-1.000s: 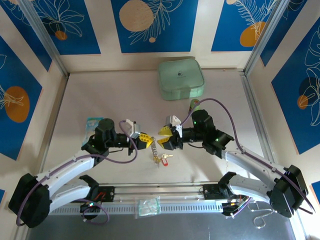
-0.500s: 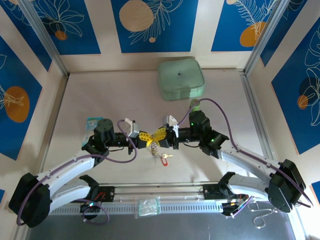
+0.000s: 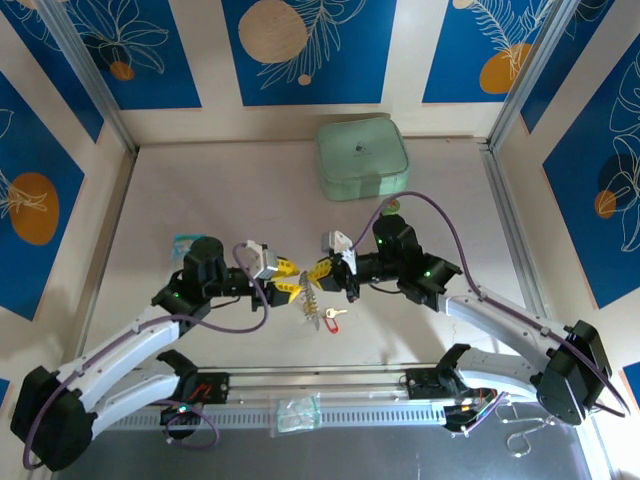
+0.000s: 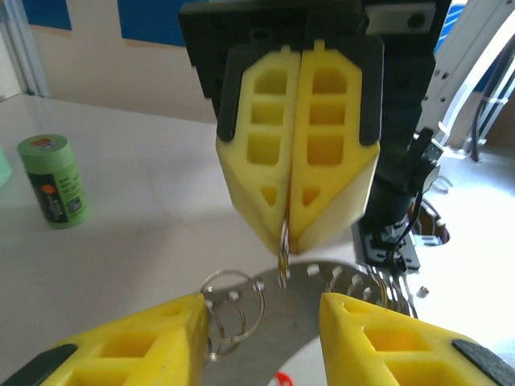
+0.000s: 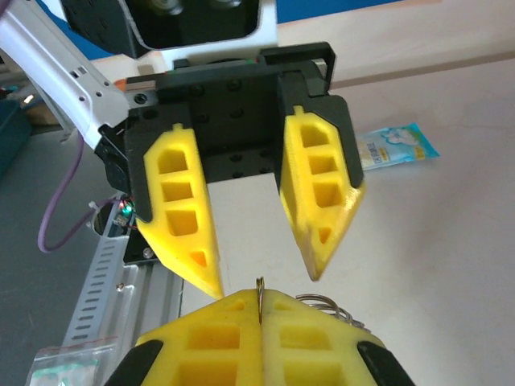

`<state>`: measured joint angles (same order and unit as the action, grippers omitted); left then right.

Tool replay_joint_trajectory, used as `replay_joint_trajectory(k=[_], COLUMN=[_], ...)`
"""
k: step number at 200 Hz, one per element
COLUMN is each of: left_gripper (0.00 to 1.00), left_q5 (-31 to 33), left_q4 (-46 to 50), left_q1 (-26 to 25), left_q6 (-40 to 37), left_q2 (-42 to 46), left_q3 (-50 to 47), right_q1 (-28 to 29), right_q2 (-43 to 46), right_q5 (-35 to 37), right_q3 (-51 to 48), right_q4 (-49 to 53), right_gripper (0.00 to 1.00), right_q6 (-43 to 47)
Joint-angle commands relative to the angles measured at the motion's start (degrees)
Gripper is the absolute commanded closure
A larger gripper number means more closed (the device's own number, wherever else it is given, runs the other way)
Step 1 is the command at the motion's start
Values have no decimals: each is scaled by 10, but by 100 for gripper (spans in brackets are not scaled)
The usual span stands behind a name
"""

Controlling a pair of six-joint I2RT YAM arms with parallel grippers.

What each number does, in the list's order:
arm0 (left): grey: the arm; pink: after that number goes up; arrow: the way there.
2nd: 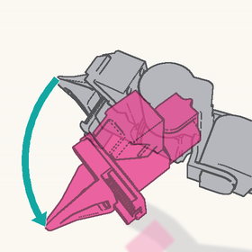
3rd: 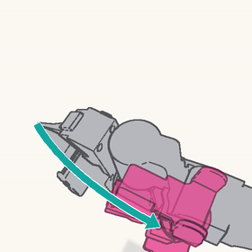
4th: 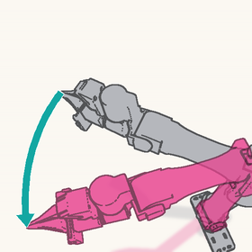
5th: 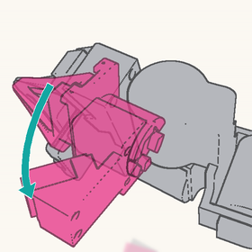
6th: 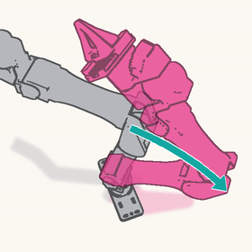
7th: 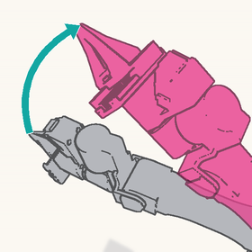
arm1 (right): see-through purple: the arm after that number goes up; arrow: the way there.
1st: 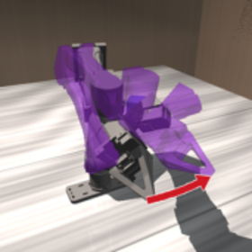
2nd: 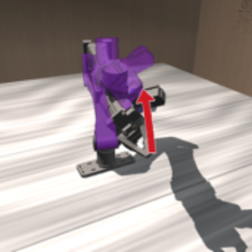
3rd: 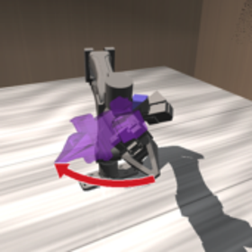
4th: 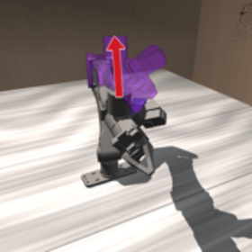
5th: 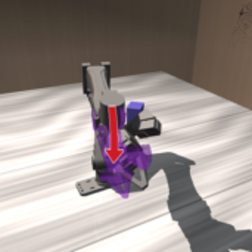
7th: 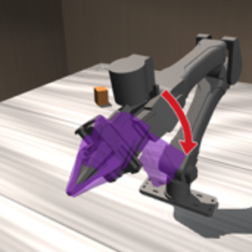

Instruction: Put the keys on the keyring

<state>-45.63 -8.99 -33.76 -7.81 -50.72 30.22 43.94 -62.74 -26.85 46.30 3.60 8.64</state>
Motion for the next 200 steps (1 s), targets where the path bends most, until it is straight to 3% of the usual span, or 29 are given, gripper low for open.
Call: replay_joint_trajectory(k=[1, 70, 116, 200], left_gripper=[59, 59, 64, 71], left_q5=[24, -21, -19, -41], left_q4=[129, 153, 142, 111], left_q1=[1, -3, -8, -8], left_q6=[-91, -132, -132, -107], left_q2=[19, -29, -37, -41], left_q3=[38, 87, 85, 82], right_q1=[12, 42, 55, 86], right_q2=[-9, -90, -127, -166], right_q5=[27, 83, 84, 148], right_q3=[61, 234, 289, 334], right_q4=[129, 352, 401, 446], right_gripper=[100, 100, 100, 100], right_q6=[85, 234, 264, 284])
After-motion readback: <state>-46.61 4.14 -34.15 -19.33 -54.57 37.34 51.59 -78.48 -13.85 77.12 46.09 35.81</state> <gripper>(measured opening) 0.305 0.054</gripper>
